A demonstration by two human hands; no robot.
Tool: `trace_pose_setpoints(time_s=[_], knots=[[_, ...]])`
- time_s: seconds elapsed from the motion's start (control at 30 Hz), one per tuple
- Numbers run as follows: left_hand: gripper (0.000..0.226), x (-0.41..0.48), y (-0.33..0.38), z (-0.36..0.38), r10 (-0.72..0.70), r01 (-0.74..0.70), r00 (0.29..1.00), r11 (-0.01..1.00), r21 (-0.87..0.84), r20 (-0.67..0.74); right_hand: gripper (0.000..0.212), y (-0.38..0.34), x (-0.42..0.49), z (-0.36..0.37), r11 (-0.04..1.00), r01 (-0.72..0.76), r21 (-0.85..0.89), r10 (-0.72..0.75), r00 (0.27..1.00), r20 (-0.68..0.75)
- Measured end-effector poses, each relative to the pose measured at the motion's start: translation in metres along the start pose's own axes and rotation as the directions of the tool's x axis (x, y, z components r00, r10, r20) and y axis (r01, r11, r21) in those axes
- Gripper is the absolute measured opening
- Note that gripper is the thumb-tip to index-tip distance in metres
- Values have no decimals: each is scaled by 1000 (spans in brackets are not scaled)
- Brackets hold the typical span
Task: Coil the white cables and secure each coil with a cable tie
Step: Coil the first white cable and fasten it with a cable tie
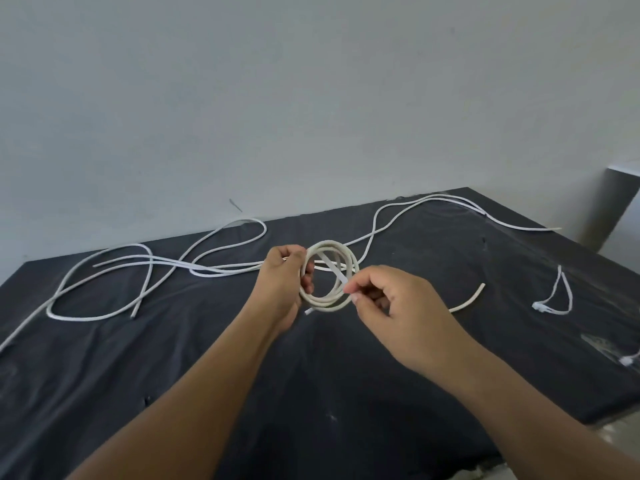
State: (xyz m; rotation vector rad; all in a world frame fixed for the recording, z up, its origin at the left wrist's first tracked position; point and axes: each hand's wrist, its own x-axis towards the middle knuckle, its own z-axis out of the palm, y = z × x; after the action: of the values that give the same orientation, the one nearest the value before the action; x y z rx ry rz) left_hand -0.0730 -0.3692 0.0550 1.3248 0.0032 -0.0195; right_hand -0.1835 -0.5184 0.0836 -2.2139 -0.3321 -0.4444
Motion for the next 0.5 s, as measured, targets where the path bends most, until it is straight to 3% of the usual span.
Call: trace_pose_setpoints(time_s=[0.1,0.23,0.5], knots=[[8,-10,0,-5,-29,30,998,1000,-6,64,15,7,18,20,998,44,-38,-45,998,-36],[26,-11,-3,-21,-85,89,974,996,-9,208,18,9,35,43,994,106,20,-104,992,-72],[33,-10,0,-48,-68,90,966,993,-81,249,18,0,45,64,983,183,20,-183,983,3]])
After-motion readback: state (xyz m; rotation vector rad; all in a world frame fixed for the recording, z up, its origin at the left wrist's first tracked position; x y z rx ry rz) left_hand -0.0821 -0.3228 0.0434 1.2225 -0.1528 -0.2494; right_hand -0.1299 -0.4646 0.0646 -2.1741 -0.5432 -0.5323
